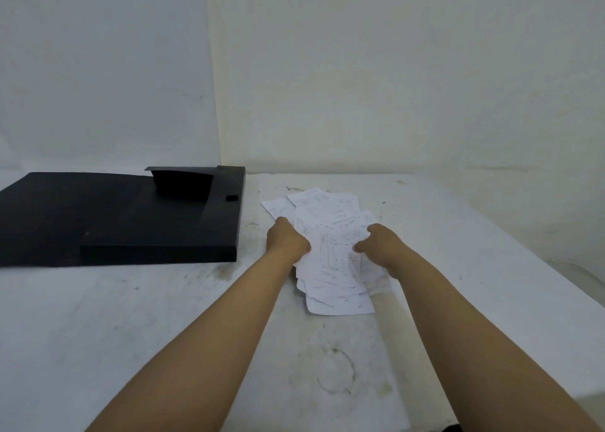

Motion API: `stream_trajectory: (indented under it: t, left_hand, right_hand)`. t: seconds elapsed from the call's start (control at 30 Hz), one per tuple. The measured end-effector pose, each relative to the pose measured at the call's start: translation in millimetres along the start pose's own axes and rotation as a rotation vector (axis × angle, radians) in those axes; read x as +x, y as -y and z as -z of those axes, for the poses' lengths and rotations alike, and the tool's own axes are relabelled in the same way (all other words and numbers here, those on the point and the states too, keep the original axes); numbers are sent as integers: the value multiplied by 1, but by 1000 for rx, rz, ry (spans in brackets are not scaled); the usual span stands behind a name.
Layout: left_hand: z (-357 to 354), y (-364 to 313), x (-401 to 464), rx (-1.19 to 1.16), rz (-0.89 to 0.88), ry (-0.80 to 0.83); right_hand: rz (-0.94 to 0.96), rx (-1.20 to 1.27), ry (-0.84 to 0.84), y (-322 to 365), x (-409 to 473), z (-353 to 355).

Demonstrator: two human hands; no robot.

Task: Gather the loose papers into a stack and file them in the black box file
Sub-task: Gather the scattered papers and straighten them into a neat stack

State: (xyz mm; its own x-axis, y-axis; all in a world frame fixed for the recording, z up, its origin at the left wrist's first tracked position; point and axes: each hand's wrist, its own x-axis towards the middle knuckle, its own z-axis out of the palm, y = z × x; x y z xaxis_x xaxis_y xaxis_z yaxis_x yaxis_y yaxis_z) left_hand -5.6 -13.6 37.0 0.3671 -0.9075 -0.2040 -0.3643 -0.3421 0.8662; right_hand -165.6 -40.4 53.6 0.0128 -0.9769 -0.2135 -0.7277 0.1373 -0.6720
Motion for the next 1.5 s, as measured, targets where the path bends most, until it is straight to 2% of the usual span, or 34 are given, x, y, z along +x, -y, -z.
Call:
stream_trajectory:
  t: [0.07, 0.2, 0.33, 0.5, 0.6, 0.77, 1.0, 1.1, 1.27, 1.37, 1.43, 1.5]
  left_hand:
    - [3, 0, 0, -43, -6, 29]
    - [6, -2, -2, -114, 7, 61]
    - [7, 4, 1, -177, 14, 49]
    - [4, 10, 4, -272, -3, 6]
    - [4, 12, 6, -158, -28, -47]
    - [4, 13, 6, 201, -5, -7]
    - [7, 8, 9, 215, 51, 27]
    - [9, 8, 9, 128, 36, 47]
    - [19, 9, 10, -164, -116, 48]
    - [27, 10, 13, -294, -152, 33]
    - [30, 12, 16, -392, -140, 11]
    - [30, 15, 19, -457, -119, 7]
  right_hand:
    - [-4, 53, 0, 1, -3, 0]
    - [-27, 133, 106, 3, -5, -8]
    - [-73, 72, 40, 8, -2, -15]
    - [-101, 246, 92, 14, -2, -20]
    - [-88, 280, 68, 12, 1, -24]
    - [-19, 373, -9, 6, 4, -29]
    - [59, 595, 15, 1, 4, -27]
    - [84, 613, 40, 1, 6, -29]
    - [93, 692, 41, -2, 7, -30]
    - [57, 778, 155, -7, 10, -22]
    - [89, 729, 188, -6, 9, -21]
    - [166, 619, 126, -1, 5, -25]
